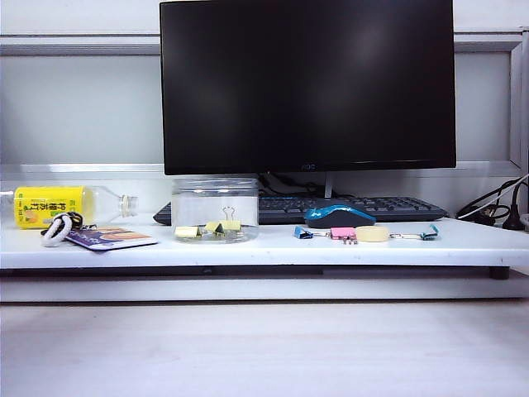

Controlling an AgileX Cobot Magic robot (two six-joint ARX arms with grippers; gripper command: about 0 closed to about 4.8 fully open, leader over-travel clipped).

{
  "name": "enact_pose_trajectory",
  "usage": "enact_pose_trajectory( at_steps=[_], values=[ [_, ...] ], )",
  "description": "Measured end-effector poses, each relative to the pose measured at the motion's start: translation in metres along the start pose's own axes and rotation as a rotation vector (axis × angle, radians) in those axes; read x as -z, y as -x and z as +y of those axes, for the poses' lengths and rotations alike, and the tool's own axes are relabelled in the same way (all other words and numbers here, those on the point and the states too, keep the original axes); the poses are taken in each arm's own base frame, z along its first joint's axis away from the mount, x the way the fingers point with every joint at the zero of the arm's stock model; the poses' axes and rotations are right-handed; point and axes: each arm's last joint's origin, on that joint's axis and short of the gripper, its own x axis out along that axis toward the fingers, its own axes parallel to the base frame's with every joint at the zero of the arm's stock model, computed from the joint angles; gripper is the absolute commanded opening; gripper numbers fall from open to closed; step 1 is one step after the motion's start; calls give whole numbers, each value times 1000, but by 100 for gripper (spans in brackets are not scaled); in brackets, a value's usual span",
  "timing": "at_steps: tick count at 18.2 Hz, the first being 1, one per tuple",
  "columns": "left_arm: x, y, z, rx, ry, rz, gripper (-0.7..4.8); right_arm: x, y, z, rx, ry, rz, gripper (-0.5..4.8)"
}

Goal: Take the clips out of the round transparent plastic box and place them on the table.

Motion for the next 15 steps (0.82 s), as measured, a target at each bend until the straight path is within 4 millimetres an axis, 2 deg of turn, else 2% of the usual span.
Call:
enact_pose_trajectory(
  at_steps=[10, 12, 13, 15],
  values=[
    [0, 0, 0, 0, 30, 0, 58, 0, 0, 0, -17, -84, 0, 146],
    [0, 0, 0, 9, 236, 1, 58, 0, 0, 2, -83, -193, 1, 146],
    [-1, 0, -1, 31, 367, -5, 58, -1, 0, 4, -137, -317, 6, 146],
    [-3, -1, -3, 118, 487, -13, 59, -2, 0, 6, -200, -423, 6, 148]
  ],
)
